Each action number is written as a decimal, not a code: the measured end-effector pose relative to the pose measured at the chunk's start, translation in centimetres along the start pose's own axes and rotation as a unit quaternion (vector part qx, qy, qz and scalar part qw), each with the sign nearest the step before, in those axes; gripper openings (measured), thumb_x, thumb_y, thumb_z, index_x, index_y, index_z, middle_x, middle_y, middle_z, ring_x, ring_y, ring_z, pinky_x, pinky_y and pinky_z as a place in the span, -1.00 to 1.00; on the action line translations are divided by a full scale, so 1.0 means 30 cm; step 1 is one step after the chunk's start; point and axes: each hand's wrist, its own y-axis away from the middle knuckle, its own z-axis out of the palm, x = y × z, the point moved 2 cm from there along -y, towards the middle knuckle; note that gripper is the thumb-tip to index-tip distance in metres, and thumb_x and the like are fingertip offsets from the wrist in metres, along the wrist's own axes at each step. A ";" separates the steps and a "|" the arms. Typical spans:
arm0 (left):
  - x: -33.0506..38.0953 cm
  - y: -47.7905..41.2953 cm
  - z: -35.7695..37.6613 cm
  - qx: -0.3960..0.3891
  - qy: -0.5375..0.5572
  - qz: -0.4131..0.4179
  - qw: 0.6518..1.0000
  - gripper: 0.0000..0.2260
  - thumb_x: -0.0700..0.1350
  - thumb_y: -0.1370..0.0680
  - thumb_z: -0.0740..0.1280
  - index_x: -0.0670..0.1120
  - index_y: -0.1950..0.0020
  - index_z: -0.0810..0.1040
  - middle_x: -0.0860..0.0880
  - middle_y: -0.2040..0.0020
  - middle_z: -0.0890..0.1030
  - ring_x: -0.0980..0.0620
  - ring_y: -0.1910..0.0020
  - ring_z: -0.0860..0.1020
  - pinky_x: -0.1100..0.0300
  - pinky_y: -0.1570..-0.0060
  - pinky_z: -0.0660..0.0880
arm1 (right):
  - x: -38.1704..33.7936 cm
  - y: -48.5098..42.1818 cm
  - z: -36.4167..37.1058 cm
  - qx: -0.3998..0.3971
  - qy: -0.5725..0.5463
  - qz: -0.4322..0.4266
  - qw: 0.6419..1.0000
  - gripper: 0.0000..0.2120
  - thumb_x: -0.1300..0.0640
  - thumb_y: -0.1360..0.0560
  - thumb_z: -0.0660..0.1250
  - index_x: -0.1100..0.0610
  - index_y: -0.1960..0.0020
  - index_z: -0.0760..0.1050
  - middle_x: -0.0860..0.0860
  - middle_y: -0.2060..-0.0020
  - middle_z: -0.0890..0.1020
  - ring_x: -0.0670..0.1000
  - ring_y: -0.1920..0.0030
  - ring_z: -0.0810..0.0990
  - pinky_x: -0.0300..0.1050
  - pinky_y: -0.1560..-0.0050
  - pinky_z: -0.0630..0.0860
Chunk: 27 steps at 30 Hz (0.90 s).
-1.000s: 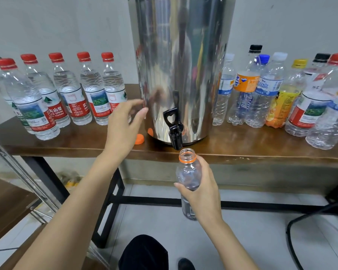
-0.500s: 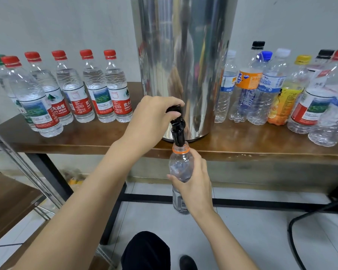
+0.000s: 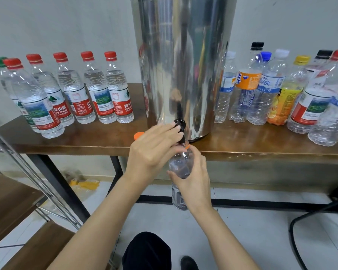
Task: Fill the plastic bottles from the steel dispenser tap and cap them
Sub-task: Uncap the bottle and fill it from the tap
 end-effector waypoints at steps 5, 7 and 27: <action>0.047 -0.034 -0.031 0.014 0.053 -0.211 0.976 -0.78 -0.03 -0.46 0.52 -0.19 0.07 0.70 -0.05 0.04 0.68 -0.03 -0.02 0.59 0.19 -0.08 0.50 | 0.007 -0.006 -0.001 0.007 0.009 -0.003 1.000 -0.20 0.04 -0.39 0.56 -0.26 -0.45 0.18 -0.23 -0.32 0.34 -0.39 -0.08 0.31 -0.40 0.10 0.38; 0.047 -0.032 -0.045 0.000 0.076 -0.262 0.962 -0.81 -0.04 -0.46 0.53 -0.16 0.06 0.70 0.01 0.05 0.66 0.01 -0.01 0.59 0.21 -0.03 0.50 | 0.006 -0.004 0.000 0.011 0.012 -0.005 1.000 -0.20 0.04 -0.39 0.56 -0.23 -0.46 0.19 -0.20 -0.33 0.35 -0.33 -0.12 0.34 -0.28 -0.01 0.42; -0.030 0.022 -0.020 -0.019 0.104 -0.308 0.945 -0.86 -0.07 -0.61 0.28 -0.01 -0.03 0.64 0.17 -0.15 0.58 0.09 -0.19 0.45 0.36 -0.20 0.28 | 0.010 -0.008 0.032 0.079 0.095 -0.004 0.992 -0.19 -0.08 -0.38 0.53 -0.26 -0.44 0.10 -0.19 -0.27 0.27 -0.08 -0.13 0.49 -0.14 0.12 0.42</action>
